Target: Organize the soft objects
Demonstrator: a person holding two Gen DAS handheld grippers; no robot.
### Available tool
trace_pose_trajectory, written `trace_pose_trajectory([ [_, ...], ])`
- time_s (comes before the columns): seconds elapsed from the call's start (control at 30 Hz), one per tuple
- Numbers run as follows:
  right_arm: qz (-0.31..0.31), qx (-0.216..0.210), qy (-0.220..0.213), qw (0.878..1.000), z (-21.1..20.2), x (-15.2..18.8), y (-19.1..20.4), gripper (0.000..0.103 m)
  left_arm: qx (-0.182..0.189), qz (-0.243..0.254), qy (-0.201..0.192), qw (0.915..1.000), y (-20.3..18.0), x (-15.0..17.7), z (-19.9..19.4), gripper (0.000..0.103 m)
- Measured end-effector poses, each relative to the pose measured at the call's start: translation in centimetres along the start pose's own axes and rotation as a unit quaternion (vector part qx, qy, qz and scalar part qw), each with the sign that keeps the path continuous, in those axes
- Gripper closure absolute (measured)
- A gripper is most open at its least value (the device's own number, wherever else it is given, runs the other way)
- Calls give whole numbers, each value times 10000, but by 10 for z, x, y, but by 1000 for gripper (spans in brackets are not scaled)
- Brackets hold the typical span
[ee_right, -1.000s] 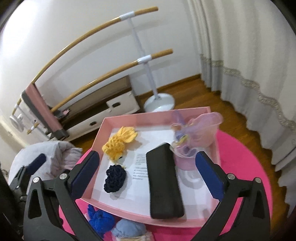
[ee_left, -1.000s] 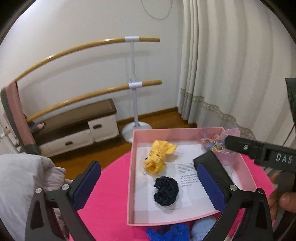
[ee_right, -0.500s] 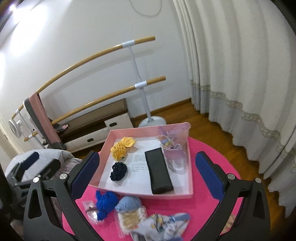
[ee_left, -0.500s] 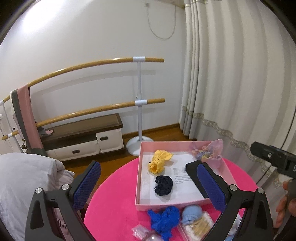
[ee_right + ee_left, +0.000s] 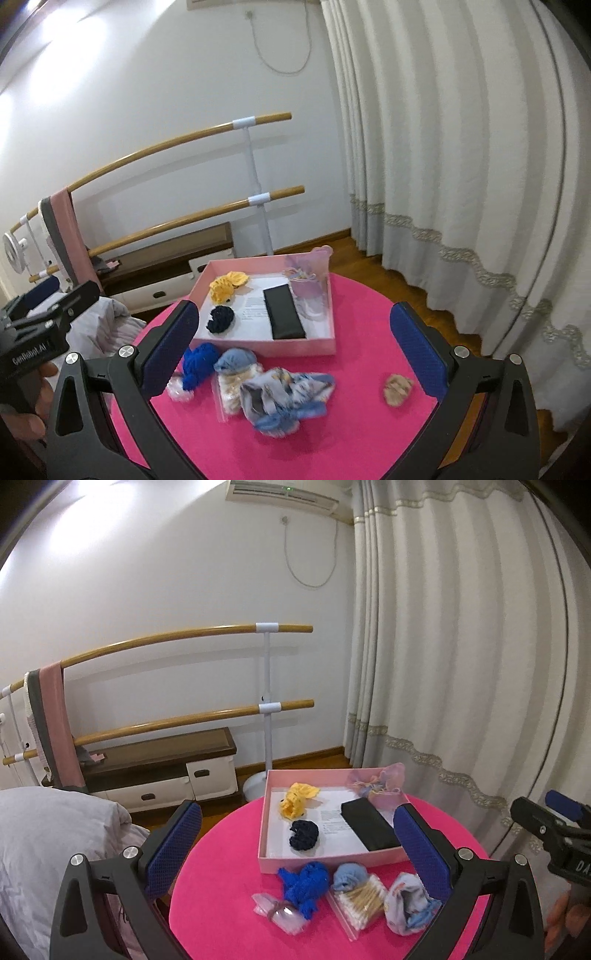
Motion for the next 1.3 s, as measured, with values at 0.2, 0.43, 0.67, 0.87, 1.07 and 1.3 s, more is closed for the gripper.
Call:
trace_pose_trajectory([
  [0.2,-52,73,-117,9999,-26,16,-8,0,-59,41,-102,9999,-11,19,-41,0],
  [0.43,-98,202,-181,9996,-45,38,-14,0,-58,41,-42,10000,-26,38,-64,0],
  [0.67,-173,179,-133,9996,-51,57,-11,0,-54,-25,47,10000,-29,43,-69,0],
  [0.87,-191,126,-33,9997,-49,68,-10,0,-30,-68,85,9999,-30,56,-71,0],
  [1.07,-172,146,26,9997,-45,68,-14,0,-60,-115,107,9999,-26,64,-70,0],
  [1.3,-164,164,111,9997,-39,71,-15,0,-65,-144,207,9997,-23,70,-60,0],
])
Point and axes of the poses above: each gripper's, at about its wrist camera, not at the fingertips, and z roughly the way its jaws point, y to its left, x to its underside, the point moved 8 cm from there along z, roughly the way its jaws point, and after that the axes turned 15 degrees about z, right-handed, at the moved point
